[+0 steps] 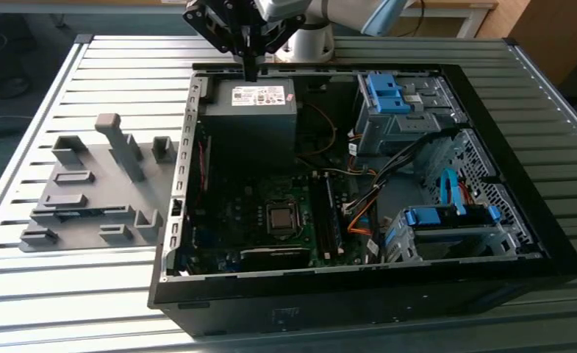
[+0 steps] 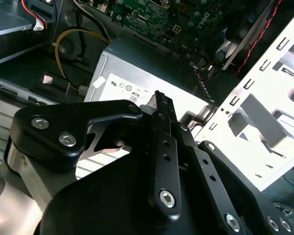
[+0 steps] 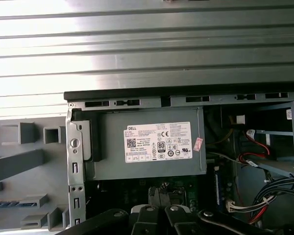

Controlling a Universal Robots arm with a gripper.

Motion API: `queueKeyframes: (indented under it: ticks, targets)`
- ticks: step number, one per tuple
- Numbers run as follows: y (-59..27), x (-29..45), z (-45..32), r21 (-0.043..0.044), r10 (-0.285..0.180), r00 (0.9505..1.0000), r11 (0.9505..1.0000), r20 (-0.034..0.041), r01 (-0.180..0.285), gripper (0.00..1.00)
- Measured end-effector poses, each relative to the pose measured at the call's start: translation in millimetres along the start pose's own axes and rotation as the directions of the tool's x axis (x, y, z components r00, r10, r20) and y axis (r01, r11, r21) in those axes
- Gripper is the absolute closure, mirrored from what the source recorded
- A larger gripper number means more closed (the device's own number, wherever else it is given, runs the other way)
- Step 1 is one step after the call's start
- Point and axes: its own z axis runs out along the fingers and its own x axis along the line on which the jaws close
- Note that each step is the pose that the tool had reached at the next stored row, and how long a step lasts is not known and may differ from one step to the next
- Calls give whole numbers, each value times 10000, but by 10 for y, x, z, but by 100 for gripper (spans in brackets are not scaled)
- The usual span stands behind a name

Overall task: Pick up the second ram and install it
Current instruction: 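Reach for the second ram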

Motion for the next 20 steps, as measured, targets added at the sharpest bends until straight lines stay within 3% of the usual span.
queueKeyframes:
  ticks: [20]
  targets:
    - [-11,145,-2,1,0,10000,10000,-1,0,89]
